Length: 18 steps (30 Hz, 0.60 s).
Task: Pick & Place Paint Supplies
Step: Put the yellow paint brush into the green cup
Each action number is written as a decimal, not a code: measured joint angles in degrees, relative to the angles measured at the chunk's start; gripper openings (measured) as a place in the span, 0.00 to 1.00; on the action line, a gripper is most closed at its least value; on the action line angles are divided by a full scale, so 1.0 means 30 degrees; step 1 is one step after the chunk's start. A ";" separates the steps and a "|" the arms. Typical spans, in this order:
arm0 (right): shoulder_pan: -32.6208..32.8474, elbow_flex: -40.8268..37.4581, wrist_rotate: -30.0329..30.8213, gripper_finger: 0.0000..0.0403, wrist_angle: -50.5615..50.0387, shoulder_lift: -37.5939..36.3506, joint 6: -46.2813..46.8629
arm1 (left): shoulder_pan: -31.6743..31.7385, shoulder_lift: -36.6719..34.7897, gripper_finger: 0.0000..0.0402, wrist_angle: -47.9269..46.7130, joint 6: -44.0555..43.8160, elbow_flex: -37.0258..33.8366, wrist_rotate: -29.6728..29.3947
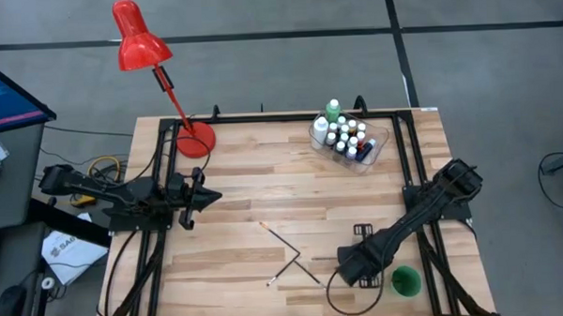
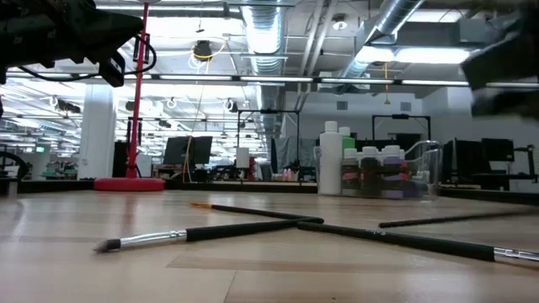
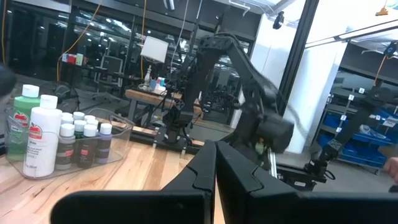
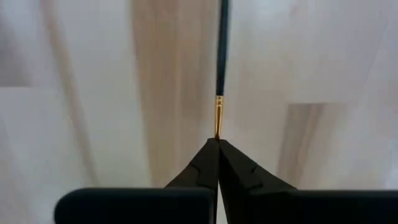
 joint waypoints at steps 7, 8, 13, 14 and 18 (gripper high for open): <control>-0.0218 0.1109 0.0217 0.00 -0.3555 -0.1873 0.0007 | 0.0002 0.0068 0.00 0.0044 0.0000 0.0001 0.0000; -0.0256 0.1315 0.0219 0.00 -0.4102 -0.2133 0.0001 | 0.0004 0.0073 0.00 0.0036 0.0000 0.0000 0.0007; -0.0580 0.3212 0.0291 0.00 -0.7796 -0.3165 -0.0197 | -0.0003 0.0073 0.00 0.0067 0.0000 0.0003 0.0000; -0.0643 0.3654 0.0309 0.00 -0.8633 -0.3363 -0.0196 | 0.0000 0.0073 0.00 0.0101 0.0000 -0.0004 0.0004; -0.0816 0.5400 0.0313 0.00 -1.1315 -0.4144 -0.0094 | -0.0003 0.0073 0.00 0.0136 0.0000 -0.0001 0.0006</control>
